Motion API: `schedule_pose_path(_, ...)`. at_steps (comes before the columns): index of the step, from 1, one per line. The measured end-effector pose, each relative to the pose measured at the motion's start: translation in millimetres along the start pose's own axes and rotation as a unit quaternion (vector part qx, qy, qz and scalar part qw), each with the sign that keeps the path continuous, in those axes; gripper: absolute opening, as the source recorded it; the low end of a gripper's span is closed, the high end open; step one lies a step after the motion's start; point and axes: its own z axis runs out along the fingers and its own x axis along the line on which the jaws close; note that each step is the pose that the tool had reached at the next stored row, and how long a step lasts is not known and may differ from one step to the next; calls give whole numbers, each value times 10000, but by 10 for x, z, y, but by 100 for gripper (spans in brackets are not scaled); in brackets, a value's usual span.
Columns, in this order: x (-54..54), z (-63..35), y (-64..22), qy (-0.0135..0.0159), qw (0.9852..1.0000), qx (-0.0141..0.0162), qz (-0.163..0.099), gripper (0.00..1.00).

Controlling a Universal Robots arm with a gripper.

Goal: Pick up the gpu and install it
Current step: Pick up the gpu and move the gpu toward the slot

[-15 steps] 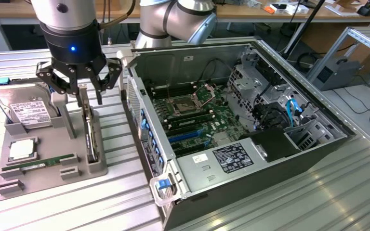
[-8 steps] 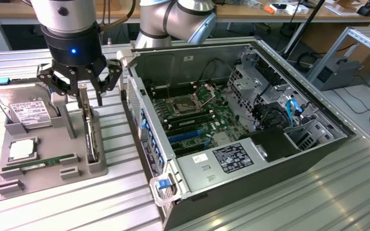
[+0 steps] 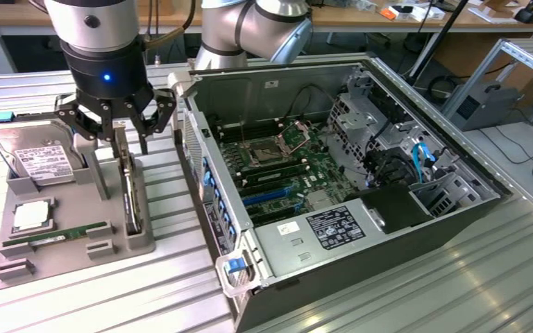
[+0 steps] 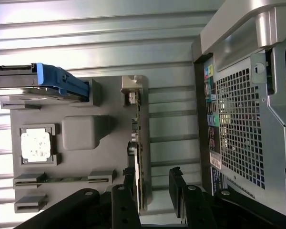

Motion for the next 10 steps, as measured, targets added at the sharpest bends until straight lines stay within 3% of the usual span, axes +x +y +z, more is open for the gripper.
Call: schedule_pose_path(10,2,61,-2,0,10000,0,0,42)
